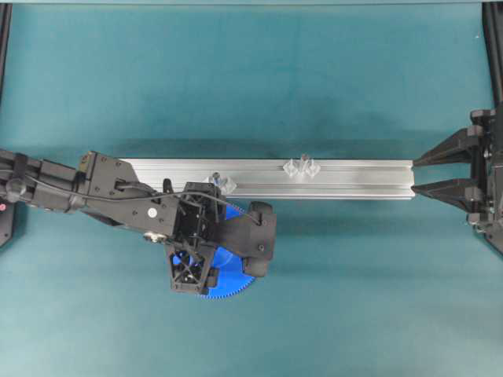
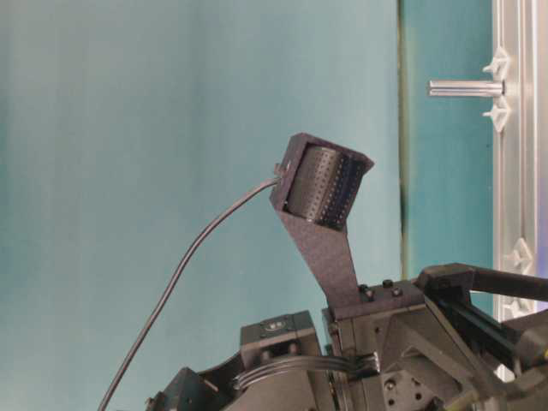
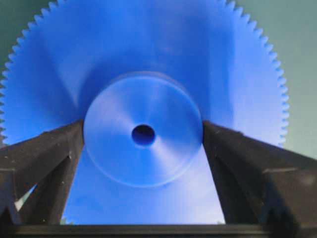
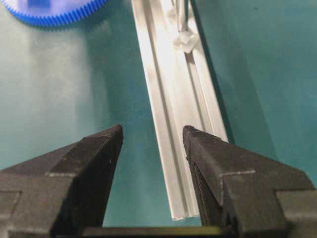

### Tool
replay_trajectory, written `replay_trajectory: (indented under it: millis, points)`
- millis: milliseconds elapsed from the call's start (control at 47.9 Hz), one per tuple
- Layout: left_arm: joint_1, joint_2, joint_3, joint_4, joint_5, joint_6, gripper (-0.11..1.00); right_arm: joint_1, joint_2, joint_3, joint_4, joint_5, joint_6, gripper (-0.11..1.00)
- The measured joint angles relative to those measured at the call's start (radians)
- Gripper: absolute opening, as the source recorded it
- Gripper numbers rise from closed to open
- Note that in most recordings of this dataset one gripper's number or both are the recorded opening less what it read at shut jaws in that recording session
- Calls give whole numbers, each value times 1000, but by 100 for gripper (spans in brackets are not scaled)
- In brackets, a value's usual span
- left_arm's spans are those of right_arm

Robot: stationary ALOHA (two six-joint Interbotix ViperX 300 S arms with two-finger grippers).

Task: Insert the large gear onto the shaft.
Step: 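Lift the blue gear with the left gripper and carry it over the rail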

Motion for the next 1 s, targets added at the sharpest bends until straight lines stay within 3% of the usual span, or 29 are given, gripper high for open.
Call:
replay_trajectory:
  millis: [543,773,1003]
  points:
    - [2,12,-11,2,5,-26,92,-2,-6,2,-2,-2,0,60]
    - [2,11,-9,5,-2,-54,79,0,-17,2,-2,0,0,60]
    - [2,11,-6,5,-14,-55,79,-2,-23,2,0,-2,0,60]
